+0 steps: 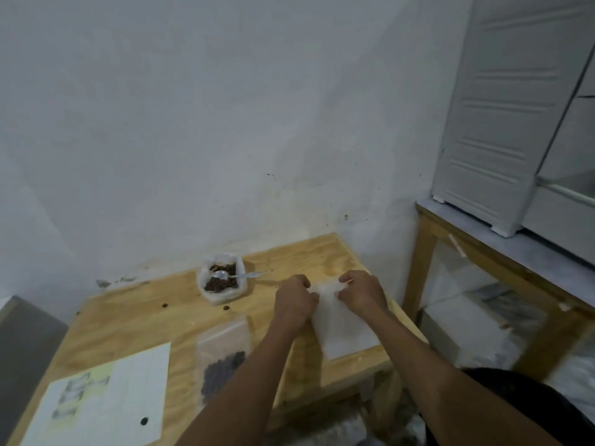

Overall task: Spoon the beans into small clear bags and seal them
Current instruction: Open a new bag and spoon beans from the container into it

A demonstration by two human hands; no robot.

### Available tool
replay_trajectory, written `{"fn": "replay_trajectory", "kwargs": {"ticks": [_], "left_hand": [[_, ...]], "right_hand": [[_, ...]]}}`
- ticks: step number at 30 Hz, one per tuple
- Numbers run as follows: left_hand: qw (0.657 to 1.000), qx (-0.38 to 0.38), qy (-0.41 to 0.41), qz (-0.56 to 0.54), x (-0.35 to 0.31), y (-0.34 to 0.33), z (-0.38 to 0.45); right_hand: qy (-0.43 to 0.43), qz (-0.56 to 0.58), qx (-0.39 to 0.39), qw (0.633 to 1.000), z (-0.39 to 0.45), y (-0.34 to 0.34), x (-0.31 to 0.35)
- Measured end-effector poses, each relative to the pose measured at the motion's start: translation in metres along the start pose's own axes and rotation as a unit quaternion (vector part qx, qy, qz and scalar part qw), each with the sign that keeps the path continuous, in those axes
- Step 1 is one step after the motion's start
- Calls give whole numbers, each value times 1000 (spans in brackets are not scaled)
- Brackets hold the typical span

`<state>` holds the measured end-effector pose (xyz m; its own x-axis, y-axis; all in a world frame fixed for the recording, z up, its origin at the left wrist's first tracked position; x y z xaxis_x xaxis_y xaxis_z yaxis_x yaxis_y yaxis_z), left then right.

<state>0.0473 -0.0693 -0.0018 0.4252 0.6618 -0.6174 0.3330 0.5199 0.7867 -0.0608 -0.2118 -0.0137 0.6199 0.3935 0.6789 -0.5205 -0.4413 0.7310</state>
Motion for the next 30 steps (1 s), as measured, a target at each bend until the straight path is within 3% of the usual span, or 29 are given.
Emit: {"fn": "replay_trajectory", "kwargs": {"ticks": [12, 16, 19, 23, 25, 27, 30], "left_hand": [[997, -78, 1, -3, -2, 18, -6], [990, -123, -18, -59, -11, 32, -14], [960, -170, 12, -223, -7, 52, -13], [852, -152, 91, -493, 7, 76, -10], [811, -136, 83, -563, 10, 96, -11], [806, -120, 43, -578, 11, 121, -14], [827, -107, -20, -552, 16, 158, -25]], "right_hand": [[52, -118, -76, 989, -14, 10, 25], [78, -67, -122, 987, -24, 25, 40], [122, 63, -151, 979, -30, 43, 56], [110, 302, -59, 945, -31, 58, 84], [103, 378, 7, 920, -36, 61, 104], [112, 414, 64, 901, -46, 63, 128], [144, 384, 143, 901, -63, 61, 164]]}}
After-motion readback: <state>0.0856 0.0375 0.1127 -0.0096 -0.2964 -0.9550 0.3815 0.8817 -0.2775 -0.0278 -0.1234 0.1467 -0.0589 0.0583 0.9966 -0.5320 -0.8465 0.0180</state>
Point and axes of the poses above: each hand's wrist, its own z-axis towards the middle knuckle, its own y-axis out of the back of the hand, x = y × z, the point moved 7 cm from there along z, towards the middle knuckle, and after that the axes turned 1 degree about -x, right-handed, at the moved point
